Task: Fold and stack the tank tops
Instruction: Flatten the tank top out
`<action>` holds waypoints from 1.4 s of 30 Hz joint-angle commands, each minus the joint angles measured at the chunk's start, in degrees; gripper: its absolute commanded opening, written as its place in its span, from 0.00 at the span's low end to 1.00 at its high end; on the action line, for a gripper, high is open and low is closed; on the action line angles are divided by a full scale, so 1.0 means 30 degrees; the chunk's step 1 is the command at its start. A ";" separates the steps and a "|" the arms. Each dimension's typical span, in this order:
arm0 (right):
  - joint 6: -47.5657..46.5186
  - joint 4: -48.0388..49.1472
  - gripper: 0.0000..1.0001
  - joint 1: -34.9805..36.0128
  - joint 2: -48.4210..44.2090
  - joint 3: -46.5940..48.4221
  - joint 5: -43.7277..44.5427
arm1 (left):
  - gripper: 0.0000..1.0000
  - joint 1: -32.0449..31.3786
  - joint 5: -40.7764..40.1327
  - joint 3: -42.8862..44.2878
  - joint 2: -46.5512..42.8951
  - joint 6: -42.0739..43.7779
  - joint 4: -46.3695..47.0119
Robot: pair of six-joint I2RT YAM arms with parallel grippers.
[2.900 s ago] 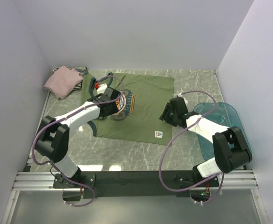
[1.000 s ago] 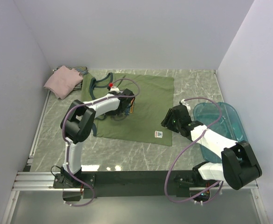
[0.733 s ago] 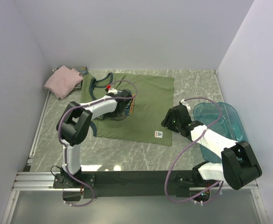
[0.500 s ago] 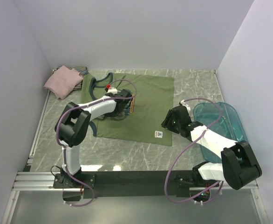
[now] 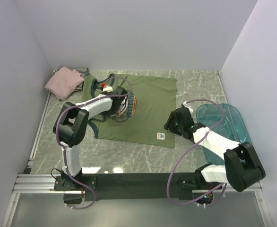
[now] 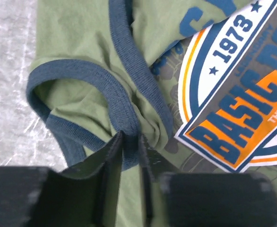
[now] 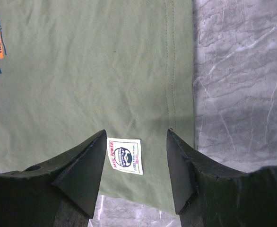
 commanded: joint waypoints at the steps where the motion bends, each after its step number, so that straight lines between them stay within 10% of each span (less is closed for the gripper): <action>1: -0.0371 0.0116 0.61 0.0091 -0.0110 -0.0120 0.0510 | 0.27 0.0054 0.1006 -0.0251 -0.0611 0.0460 0.1086; 12: -0.0312 0.0321 0.61 0.0091 0.0212 -0.0062 0.0335 | 0.38 -0.0063 0.2006 -0.1163 -0.1287 0.0022 0.1470; 20: -0.0400 -0.0060 0.60 0.0091 -0.0021 -0.0062 0.0481 | 0.01 0.1018 0.1009 -0.0781 -0.2425 -0.0973 0.1236; 31: -0.0371 0.0144 0.60 -0.0173 0.0153 -0.0120 -0.0426 | 0.01 0.8134 0.4492 -0.5290 -0.8781 -0.2438 0.3928; 42: -0.0517 0.0350 0.61 -0.0612 0.0418 -0.0443 -0.1159 | 0.04 1.4727 0.8505 -0.8048 -0.9169 -0.3261 0.6885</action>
